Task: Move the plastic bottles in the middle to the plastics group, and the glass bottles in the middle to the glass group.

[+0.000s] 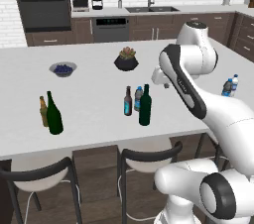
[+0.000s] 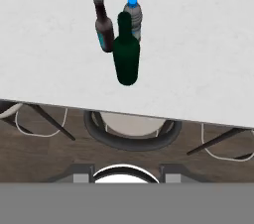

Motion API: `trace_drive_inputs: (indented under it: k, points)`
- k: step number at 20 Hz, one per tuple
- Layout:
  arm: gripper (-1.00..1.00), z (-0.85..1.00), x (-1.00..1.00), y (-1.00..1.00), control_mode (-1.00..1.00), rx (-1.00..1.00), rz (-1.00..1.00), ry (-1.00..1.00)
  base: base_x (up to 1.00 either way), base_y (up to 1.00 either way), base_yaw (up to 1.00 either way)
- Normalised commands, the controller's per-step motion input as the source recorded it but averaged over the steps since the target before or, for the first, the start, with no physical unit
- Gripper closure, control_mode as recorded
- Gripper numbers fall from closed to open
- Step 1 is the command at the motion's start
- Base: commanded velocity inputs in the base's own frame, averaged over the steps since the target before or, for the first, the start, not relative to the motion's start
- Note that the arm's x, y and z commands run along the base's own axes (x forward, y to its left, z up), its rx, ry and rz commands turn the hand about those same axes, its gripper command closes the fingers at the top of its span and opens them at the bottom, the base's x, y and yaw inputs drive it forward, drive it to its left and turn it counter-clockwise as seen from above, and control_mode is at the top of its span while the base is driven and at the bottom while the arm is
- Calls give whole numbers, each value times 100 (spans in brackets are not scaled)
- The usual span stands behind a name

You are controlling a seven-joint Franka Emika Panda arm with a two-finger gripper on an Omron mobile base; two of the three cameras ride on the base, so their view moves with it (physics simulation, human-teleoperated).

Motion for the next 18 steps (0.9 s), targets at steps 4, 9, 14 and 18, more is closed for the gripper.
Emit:
trace_drive_inputs:
  k: [4, 9, 14, 18]
  points:
    - [-100, -6, -15, -1, -100, 0, 0, -2, 0, 0, 0]
    - [-100, -33, -30, 10, -100, -1, 0, -1, 0, 0, 0]
    - [-100, -24, 15, 23, -100, 0, 0, -5, 0, 0, 0]
    - [-100, -7, 62, 16, -100, 0, 0, 0, 0, 0, 0]
